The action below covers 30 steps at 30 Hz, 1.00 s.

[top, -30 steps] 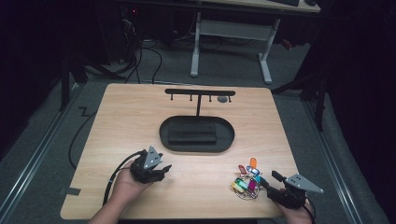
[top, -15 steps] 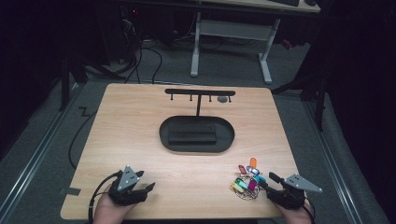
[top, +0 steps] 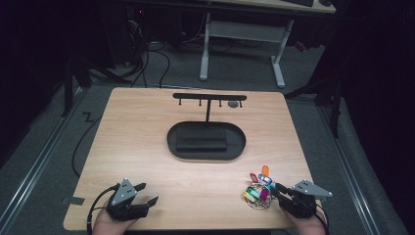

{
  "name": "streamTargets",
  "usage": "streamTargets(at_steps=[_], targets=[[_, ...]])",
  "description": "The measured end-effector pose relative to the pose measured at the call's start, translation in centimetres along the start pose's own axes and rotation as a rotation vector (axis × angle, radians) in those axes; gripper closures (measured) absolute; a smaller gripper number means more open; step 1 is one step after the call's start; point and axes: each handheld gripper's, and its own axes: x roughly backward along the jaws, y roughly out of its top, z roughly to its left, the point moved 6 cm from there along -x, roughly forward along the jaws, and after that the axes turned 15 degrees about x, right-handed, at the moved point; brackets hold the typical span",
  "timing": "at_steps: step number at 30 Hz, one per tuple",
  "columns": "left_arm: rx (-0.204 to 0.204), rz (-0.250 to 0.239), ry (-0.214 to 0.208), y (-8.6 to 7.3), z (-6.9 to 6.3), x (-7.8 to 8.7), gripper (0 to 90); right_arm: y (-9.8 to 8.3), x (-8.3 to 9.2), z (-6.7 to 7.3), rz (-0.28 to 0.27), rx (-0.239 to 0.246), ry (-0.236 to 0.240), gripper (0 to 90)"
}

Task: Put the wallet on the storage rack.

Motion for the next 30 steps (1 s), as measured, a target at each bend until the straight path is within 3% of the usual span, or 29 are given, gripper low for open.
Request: streamTargets(at_steps=[5,9,16,19,24,26,30], targets=[[-0.004,-0.001,-0.031,0.1,-0.3,-0.1,34.0,2.2,-1.0,0.6,0.124,0.118,0.022,74.2],[-0.026,0.012,-0.043,-0.1,-0.4,-0.3,34.0,4.4,-1.7,0.2,0.218,0.203,0.026,77.4],[-0.038,0.009,-0.048,-0.2,-0.6,-0.1,33.9,4.5,-3.9,-0.5,0.444,0.297,0.082,82.2],[-0.043,0.011,-0.048,-0.3,-0.6,0.0,33.9,4.3,-4.4,-0.6,0.502,0.301,0.107,83.2],[-0.047,0.009,-0.051,-0.4,-0.6,0.1,33.9,4.1,-4.9,-0.5,0.554,0.292,0.148,83.3],[-0.049,0.009,-0.052,-0.4,-0.6,0.2,33.9,3.7,-5.2,-0.3,0.595,0.299,0.174,78.6],[-0.055,0.011,-0.056,-0.4,-0.6,0.2,33.9,3.5,-5.2,-0.3,0.632,0.307,0.177,75.4]])
